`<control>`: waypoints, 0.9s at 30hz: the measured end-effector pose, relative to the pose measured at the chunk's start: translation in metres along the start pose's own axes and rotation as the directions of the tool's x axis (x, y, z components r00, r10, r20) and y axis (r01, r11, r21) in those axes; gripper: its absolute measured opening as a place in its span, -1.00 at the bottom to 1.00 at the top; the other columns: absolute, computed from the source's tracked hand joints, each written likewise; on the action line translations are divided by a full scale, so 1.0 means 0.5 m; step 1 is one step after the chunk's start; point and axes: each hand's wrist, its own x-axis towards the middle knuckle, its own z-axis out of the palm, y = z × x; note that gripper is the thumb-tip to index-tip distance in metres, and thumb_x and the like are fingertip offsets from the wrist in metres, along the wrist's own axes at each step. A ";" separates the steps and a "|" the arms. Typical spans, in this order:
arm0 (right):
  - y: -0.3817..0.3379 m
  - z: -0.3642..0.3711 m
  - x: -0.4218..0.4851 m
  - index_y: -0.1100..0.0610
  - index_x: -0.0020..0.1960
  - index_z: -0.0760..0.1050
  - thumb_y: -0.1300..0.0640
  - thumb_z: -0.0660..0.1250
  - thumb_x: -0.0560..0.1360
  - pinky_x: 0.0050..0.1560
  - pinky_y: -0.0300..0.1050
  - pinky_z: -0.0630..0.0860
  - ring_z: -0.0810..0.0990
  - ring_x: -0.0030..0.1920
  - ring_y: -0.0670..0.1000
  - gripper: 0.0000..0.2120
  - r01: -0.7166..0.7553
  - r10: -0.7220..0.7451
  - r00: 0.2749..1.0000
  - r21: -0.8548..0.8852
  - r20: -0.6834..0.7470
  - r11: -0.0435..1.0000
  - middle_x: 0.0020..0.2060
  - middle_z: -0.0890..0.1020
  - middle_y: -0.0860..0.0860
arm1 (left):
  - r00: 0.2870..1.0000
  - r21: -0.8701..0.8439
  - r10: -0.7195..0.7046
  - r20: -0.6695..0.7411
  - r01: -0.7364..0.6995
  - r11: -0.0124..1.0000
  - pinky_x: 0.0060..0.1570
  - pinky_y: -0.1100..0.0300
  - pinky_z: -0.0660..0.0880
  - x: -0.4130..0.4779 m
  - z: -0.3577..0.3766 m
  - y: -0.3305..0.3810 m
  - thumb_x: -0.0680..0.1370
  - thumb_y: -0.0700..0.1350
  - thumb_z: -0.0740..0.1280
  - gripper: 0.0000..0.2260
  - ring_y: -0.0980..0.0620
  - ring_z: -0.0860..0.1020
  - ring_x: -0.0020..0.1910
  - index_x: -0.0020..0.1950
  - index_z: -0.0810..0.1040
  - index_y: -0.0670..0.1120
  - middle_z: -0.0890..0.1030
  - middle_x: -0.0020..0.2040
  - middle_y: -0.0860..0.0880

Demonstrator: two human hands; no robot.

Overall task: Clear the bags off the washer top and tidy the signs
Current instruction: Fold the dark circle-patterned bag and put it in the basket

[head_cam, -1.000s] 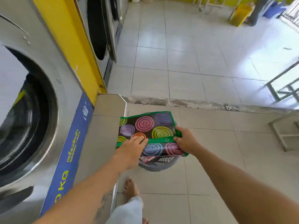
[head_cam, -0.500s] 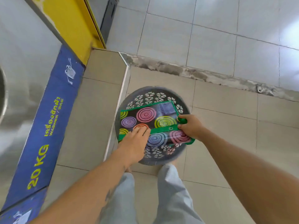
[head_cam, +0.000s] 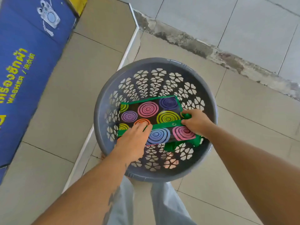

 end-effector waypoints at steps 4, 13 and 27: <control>0.003 0.029 0.041 -0.02 0.42 0.41 0.08 0.27 0.53 -0.20 -0.18 0.53 0.58 -0.17 0.03 -0.55 -0.055 0.063 0.997 -0.131 0.055 0.990 0.20 0.58 0.17 | 0.999 -0.092 -0.020 0.038 0.023 0.996 0.28 -0.02 0.41 0.037 0.048 -0.020 0.48 -0.34 0.26 -0.33 -0.07 0.21 0.47 0.55 0.11 -0.09 0.20 0.53 -0.05; -0.060 0.110 -0.034 -0.03 0.53 0.12 -0.17 0.22 0.42 0.44 0.28 0.17 0.15 0.50 0.23 -0.27 0.456 -0.361 0.889 -0.602 0.281 0.656 0.51 0.23 0.10 | 0.950 -0.009 -0.304 0.070 0.305 0.952 0.29 -0.26 0.28 0.091 0.095 -0.047 0.48 0.07 0.35 -0.27 -0.29 0.27 0.38 0.54 0.03 0.13 0.24 0.48 -0.11; -0.032 0.188 0.039 0.06 0.53 0.03 0.09 0.26 0.48 0.20 0.27 0.41 0.40 0.30 0.32 -0.30 0.403 -0.328 0.907 -0.777 0.265 0.484 0.37 0.40 0.17 | 0.950 -0.004 -0.294 0.105 0.296 0.955 0.26 -0.22 0.35 0.075 0.114 -0.096 0.49 -0.26 0.18 -0.34 -0.33 0.34 0.30 0.53 0.07 0.11 0.36 0.38 -0.22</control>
